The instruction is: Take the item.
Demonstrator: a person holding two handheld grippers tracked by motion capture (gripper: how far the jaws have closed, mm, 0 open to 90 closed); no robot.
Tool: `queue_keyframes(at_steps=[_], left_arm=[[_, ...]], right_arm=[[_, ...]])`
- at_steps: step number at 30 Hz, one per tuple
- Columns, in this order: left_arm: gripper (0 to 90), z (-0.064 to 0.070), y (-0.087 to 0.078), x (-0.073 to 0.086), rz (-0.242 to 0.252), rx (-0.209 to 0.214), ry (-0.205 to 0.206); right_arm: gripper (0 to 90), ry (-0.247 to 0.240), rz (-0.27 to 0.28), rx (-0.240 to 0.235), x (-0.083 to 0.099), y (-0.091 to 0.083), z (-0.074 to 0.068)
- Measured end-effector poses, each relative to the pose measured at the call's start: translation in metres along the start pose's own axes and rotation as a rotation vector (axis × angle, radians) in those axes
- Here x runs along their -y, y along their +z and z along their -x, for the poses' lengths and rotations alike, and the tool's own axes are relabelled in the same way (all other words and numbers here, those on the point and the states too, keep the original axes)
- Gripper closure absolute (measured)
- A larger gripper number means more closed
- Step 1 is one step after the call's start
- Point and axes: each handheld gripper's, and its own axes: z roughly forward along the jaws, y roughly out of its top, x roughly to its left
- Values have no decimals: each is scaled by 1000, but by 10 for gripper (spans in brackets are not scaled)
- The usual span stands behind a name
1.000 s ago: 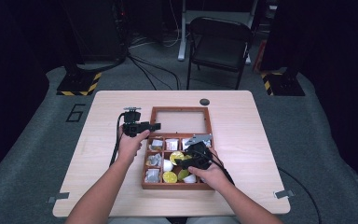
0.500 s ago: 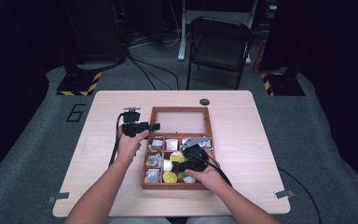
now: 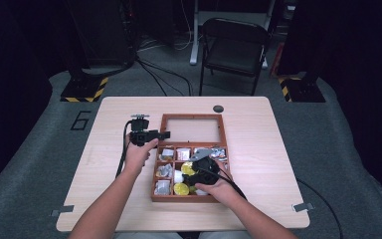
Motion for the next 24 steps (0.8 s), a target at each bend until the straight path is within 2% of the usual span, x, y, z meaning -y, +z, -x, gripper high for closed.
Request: queue_keyframes(at_steps=[5, 10, 22, 24], left_arm=[[336, -1, 0, -1, -3, 4, -3], [337, -2, -1, -1, -2, 2, -6], [339, -1, 1, 0, 0, 4, 3], [339, -1, 1, 0, 1, 4, -5]], right_arm=[[347, -13, 1, 30, 1, 1, -4], [363, -19, -1, 40, 1, 1, -5], [368, -11, 1, 14, 1, 0, -1], [368, -12, 4, 12, 1, 0, -1]])
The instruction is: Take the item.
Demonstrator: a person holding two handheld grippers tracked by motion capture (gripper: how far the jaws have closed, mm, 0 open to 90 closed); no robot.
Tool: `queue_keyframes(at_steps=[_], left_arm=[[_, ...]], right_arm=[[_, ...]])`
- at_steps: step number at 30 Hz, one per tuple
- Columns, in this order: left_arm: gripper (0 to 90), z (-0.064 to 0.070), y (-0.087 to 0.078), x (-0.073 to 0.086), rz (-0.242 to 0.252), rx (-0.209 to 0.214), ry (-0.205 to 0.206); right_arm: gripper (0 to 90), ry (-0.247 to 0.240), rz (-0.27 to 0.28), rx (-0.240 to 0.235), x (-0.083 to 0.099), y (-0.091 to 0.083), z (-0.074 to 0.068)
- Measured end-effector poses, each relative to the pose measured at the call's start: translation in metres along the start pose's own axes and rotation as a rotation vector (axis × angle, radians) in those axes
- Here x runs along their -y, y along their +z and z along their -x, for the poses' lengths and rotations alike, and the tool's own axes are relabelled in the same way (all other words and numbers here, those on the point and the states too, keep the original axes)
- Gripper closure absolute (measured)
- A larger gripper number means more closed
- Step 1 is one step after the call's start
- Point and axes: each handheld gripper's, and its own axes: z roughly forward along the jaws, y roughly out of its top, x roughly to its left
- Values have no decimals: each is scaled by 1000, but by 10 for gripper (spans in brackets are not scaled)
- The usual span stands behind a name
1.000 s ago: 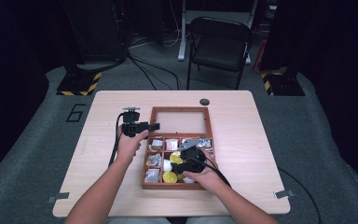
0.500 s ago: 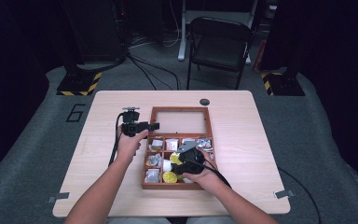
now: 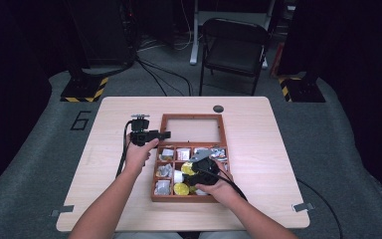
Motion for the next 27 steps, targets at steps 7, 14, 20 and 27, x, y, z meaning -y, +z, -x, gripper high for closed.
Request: queue_keyframes(at_steps=[7, 14, 20, 27], left_arm=[[340, -2, -2, -1, -9, 0, -1], [341, -2, -1, 0, -10, 0, 0], [343, -1, 1, 0, -8, -2, -1], [343, -2, 0, 0, -9, -1, -6]], right_arm=[[365, -22, -3, 28, 0, 1, -4], [368, -52, -1, 44, 0, 1, -5], [369, -45, -3, 35, 0, 1, -4], [369, -20, 0, 17, 0, 1, -2]])
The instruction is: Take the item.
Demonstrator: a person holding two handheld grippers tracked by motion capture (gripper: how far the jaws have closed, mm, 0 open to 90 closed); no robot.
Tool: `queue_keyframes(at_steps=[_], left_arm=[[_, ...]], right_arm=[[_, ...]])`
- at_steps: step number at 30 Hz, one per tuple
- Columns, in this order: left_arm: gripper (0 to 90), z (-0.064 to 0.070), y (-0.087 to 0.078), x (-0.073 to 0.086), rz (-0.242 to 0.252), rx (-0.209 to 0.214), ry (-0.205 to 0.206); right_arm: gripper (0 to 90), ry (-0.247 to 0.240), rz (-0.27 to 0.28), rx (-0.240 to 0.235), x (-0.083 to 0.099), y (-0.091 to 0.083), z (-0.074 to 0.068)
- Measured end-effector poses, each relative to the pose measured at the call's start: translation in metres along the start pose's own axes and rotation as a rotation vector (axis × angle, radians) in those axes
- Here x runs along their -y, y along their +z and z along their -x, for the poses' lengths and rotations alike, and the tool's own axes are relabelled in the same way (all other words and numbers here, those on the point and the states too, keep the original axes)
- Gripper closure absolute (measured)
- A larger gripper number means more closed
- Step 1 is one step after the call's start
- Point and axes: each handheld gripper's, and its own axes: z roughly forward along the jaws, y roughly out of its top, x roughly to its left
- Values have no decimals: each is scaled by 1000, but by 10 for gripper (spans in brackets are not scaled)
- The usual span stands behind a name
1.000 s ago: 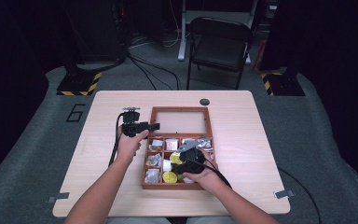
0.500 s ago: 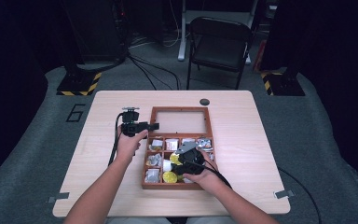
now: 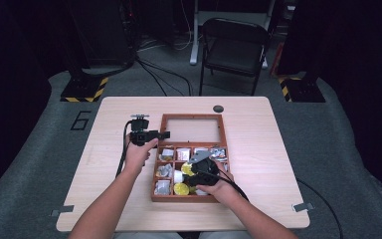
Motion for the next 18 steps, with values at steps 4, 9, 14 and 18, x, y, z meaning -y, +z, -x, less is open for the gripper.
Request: queue_keyframes(at_steps=[4, 9, 14, 18], left_arm=[[343, 0, 0, 0, 2, 0, -2], [343, 1, 1, 0, 2, 1, -4], [343, 0, 0, 0, 3, 0, -6], [343, -1, 0, 0, -1, -2, 3]], right_arm=[[369, 14, 1, -7, 0, 0, 1], [369, 15, 4, -5, 0, -1, 2], [369, 29, 16, -9, -1, -3, 3], [369, 37, 18, -15, -1, -5, 5]])
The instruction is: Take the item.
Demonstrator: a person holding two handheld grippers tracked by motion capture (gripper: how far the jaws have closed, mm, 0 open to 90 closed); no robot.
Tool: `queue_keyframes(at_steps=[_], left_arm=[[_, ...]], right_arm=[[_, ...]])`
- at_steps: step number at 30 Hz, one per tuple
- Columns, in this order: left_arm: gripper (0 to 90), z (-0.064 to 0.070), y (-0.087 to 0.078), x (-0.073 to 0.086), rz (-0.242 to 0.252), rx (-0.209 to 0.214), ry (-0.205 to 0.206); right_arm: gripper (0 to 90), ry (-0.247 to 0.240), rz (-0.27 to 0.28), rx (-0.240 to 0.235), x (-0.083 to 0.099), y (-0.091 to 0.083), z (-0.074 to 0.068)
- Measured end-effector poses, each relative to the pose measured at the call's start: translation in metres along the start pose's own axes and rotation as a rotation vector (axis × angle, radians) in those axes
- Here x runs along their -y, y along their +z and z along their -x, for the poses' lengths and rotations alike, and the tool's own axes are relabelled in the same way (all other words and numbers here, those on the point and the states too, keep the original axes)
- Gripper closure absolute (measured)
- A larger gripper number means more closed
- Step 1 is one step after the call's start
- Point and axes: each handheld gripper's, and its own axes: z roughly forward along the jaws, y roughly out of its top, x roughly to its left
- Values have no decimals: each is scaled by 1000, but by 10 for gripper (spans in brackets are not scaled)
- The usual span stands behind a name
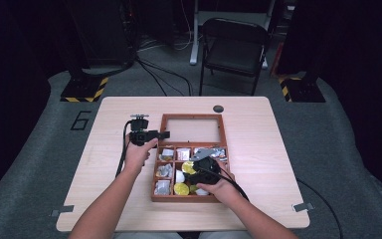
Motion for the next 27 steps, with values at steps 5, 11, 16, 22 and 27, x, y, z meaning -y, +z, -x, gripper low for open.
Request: queue_keyframes(at_steps=[5, 11, 16, 22, 27], left_arm=[[344, 0, 0, 0, 2, 1, -1], [344, 0, -2, 0, 3, 2, -5], [345, 0, -2, -1, 11, 2, -3], [345, 0, -3, -1, 15, 0, -5], [346, 0, -5, -1, 14, 0, -5]], right_arm=[[369, -6, 6, -5, -3, -3, 0], [368, 10, 21, -34, -8, -8, 0], [369, 7, 25, -39, -14, -12, 0], [369, 11, 31, -50, -20, -18, 0], [369, 9, 32, -53, -22, -22, 0]])
